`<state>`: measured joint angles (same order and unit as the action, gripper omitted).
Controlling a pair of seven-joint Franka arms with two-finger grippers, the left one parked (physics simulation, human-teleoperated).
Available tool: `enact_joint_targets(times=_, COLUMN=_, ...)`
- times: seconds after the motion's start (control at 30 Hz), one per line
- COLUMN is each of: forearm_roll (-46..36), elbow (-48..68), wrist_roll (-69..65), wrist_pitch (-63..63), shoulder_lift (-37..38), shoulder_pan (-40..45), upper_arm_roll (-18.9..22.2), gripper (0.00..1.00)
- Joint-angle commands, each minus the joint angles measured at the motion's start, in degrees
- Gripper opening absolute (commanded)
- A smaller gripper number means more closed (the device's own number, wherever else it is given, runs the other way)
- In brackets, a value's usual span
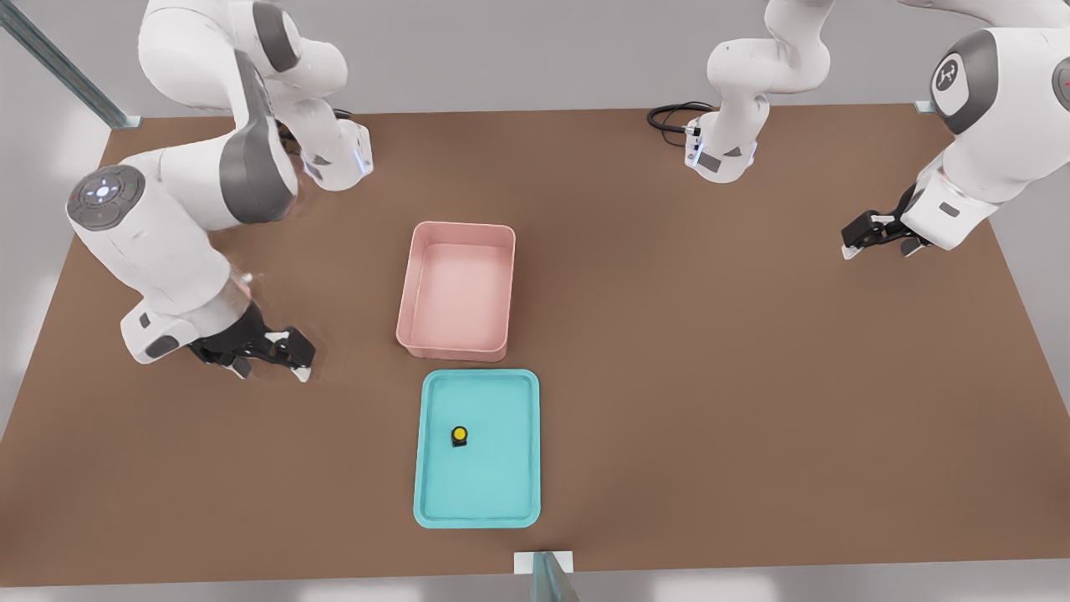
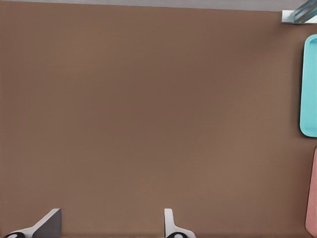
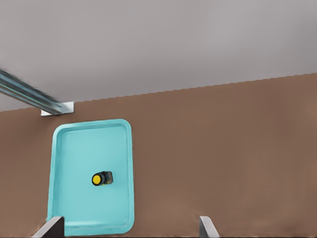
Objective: The left arm remains still, and the right arm places the button from the box into the tray
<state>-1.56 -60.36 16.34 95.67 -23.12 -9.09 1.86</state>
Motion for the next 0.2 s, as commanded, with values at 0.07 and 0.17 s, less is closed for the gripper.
enact_joint_targets(times=0.07, forearm_roll=1.9, elbow=-0.6, wrist_roll=-27.0, wrist_pitch=-18.7, shoulder_lift=0.5, shoulder_pan=3.7, upper_arm_roll=-0.1, gripper=1.0)
enact_joint_targets(times=0.17, forearm_roll=2.4, elbow=-0.6, wrist_roll=-27.3, wrist_pitch=-17.9, shoulder_lift=0.5, shoulder_pan=3.8, upper_arm_roll=0.1, gripper=1.0)
